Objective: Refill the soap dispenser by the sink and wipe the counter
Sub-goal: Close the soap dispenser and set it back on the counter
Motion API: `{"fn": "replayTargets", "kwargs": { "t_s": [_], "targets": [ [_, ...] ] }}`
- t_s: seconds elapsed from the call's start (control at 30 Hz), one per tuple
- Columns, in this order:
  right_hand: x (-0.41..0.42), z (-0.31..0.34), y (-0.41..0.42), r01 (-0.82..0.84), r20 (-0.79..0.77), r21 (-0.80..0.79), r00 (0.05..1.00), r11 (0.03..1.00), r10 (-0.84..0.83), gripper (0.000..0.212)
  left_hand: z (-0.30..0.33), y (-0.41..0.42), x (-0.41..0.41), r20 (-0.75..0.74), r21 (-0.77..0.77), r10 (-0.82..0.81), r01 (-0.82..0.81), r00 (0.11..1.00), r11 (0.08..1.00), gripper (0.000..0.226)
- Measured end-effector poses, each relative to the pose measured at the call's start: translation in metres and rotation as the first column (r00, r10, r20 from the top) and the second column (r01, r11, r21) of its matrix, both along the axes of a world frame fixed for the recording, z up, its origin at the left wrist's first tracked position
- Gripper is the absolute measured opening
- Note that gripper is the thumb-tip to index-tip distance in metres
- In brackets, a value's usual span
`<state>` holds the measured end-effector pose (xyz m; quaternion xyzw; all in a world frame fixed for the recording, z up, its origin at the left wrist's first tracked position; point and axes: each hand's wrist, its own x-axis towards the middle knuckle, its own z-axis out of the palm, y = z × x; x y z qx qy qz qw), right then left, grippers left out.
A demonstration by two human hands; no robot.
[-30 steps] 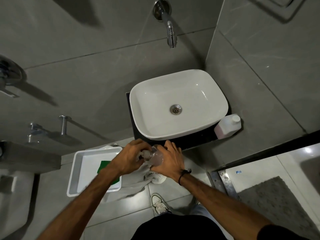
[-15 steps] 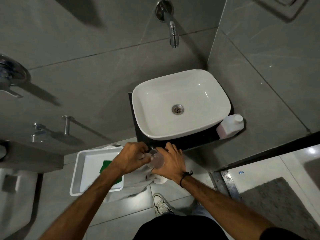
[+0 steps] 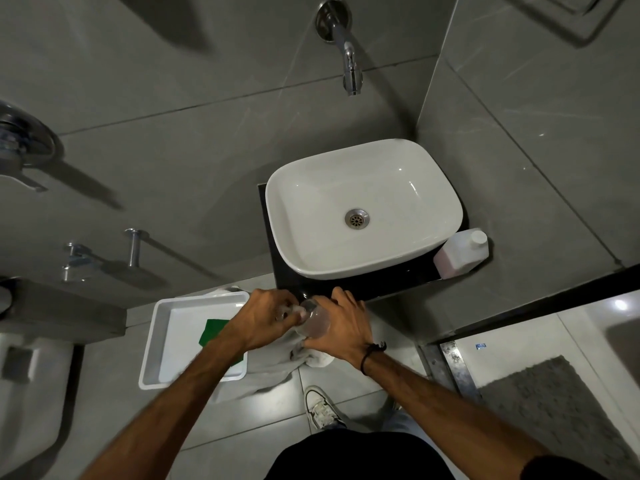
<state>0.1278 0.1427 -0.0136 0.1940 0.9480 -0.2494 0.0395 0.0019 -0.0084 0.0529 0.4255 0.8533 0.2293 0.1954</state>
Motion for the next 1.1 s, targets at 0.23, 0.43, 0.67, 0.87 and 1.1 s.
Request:
{"fn": "replayTargets", "kwargs": {
  "t_s": [0.23, 0.43, 0.67, 0.87, 1.1],
  "targets": [
    [0.000, -0.001, 0.000, -0.005, -0.006, -0.013, 1.000, 1.000, 0.005, 0.081, 0.001, 0.000, 0.000, -0.057, 0.026, -0.188, 0.190, 0.980, 0.982, 0.017],
    [0.001, -0.002, 0.002, -0.003, -0.001, -0.029, 1.000, 1.000, 0.003, 0.082, -0.004, -0.003, 0.001, -0.067, 0.048, -0.168, 0.171, 0.984, 0.984, 0.029],
    [0.004, -0.006, 0.006, 0.020, 0.016, 0.019, 1.000, 1.000, -0.020, 0.087, 0.006, -0.006, -0.001, 0.181, -0.176, 0.438, -0.409, 0.880, 0.895, 0.056],
    [0.006, -0.008, 0.007, 0.007, 0.032, 0.016, 0.999, 1.000, -0.007, 0.086, 0.009, -0.005, -0.001, 0.208, -0.022, 0.239, -0.240, 0.949, 0.971, 0.014],
    [0.006, -0.007, 0.007, 0.014, 0.023, -0.009, 1.000, 1.000, -0.014, 0.089, 0.009, -0.005, 0.000, 0.040, 0.140, 0.019, -0.025, 0.999, 0.990, 0.019]
  ]
}}
